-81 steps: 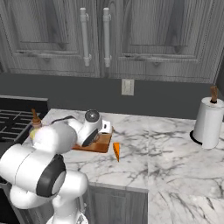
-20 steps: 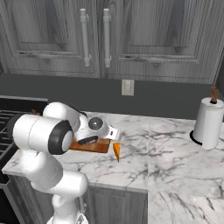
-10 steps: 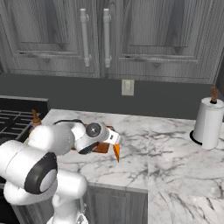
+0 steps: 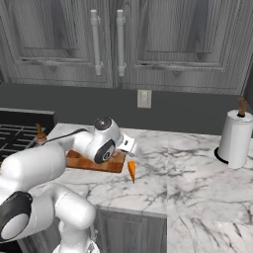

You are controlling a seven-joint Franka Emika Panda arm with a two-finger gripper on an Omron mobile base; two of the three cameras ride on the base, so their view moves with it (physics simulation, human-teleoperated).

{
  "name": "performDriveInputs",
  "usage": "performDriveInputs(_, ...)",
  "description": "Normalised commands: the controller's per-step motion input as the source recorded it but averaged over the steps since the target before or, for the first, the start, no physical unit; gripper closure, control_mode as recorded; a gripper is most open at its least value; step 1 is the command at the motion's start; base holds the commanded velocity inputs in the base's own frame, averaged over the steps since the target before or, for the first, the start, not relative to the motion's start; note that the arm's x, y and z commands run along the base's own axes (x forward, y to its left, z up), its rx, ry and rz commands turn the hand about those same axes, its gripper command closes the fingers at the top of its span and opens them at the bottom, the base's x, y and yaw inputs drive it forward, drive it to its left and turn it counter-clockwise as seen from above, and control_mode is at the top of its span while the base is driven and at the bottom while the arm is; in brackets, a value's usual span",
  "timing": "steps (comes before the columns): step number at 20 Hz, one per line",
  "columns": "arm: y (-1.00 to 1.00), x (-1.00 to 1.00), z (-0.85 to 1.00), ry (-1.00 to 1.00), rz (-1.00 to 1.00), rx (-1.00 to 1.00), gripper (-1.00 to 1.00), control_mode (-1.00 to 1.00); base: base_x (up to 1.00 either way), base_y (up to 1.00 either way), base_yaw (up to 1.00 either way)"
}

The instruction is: Retrieve the reheated potato from the microwave, then place the potato, cheese, and condiment on the cutting board.

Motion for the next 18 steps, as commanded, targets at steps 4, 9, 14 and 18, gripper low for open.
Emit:
performDriveInputs(4,-0.23,-0.33,0.24,0.38,0.02,-0.03,-1.0,-1.0,0.0,0.0,0.0)
performDriveInputs(9,-0.29,-0.26,-0.13,0.15,0.12,-0.01,-1.0,-1.0,0.0,0.0,0.0)
performDriveInputs(14,-0.08,-0.07,-0.2,0.09,0.22,0.03,-1.0,-1.0,0.0,0.0,0.0)
performDriveInputs(18,0.0,0.06,-0.19,0.07,0.27,0.1,-1.0,-1.0,0.0,0.0,0.0)
